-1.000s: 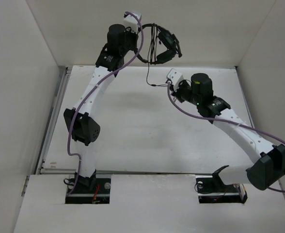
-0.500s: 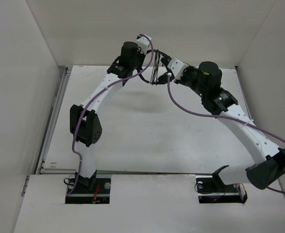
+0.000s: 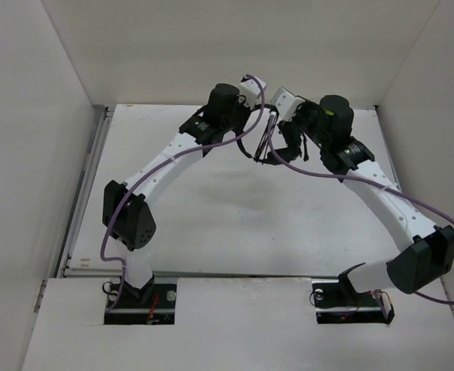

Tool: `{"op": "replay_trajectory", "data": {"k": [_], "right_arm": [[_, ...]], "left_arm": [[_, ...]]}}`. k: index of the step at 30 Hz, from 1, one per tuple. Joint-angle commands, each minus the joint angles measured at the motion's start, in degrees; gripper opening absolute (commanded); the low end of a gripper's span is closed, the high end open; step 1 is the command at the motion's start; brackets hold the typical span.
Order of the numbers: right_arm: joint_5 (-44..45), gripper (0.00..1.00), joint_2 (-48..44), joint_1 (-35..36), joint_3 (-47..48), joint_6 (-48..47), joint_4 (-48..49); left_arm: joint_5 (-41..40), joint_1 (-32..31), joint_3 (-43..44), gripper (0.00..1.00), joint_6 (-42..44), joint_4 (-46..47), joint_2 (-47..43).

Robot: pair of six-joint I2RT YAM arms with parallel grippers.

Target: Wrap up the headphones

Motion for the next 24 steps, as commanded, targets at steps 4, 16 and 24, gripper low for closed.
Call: {"op": "replay_trajectory", "data": {"k": [4,16,24], "right_arm": [[-5.68,0.0,1.04,-4.79,-1.23,6.41,4.54],[-10.96,0.14,1.31,-8.23,-1.4,12.84,2.16],[-15.18,0.37,0.43,-10.25,-2.28,17.32,-0.12]], "left_arm": [[4.97,-4.13,0.44,0.02,-3.92,-0.11,-8.56],[7.43,-3.34,0.62,0.02,-6.2,-2.05,-9.45],[8.84,-0.36,0.44,0.02,-9.1,-3.63,-7.52]]}}
